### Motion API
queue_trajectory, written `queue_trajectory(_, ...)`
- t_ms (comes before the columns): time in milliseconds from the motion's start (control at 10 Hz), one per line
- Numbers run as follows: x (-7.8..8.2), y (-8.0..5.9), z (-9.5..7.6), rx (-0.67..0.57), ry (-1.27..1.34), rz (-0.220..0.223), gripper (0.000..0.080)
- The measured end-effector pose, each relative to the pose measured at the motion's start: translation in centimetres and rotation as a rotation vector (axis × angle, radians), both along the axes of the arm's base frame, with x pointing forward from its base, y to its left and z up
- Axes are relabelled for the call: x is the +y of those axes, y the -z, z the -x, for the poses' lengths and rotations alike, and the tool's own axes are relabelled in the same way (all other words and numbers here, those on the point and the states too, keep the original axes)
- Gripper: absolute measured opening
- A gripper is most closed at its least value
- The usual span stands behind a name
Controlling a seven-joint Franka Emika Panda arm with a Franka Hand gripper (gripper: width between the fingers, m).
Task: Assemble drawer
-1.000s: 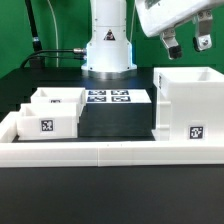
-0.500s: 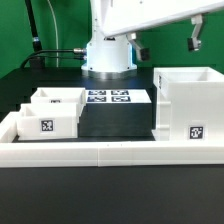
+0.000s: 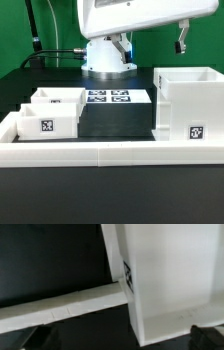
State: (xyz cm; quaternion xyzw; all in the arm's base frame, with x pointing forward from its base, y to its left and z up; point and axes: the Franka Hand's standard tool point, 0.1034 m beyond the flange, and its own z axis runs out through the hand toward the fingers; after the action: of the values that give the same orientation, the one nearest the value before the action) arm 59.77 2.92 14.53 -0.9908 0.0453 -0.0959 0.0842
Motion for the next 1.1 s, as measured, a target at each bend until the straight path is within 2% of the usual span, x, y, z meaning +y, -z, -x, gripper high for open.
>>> queue_trajectory(100,-0.9,0.5,0.7,0.001,-0.098,0.043,0.0649)
queue_trajectory(400,-5.3,2.3,3.5,0.046,-0.055,0.075,0.0649)
queue_trajectory(600,-7.5,3.0,4.4,0.053,-0.079,0.090,0.0649)
queue_trajectory(1000,-6.8,3.2,4.7,0.092,-0.085,0.073,0.0649)
queue_trajectory(1100,-6.8,3.5,5.3,0.173,-0.126,0.052,0.0649)
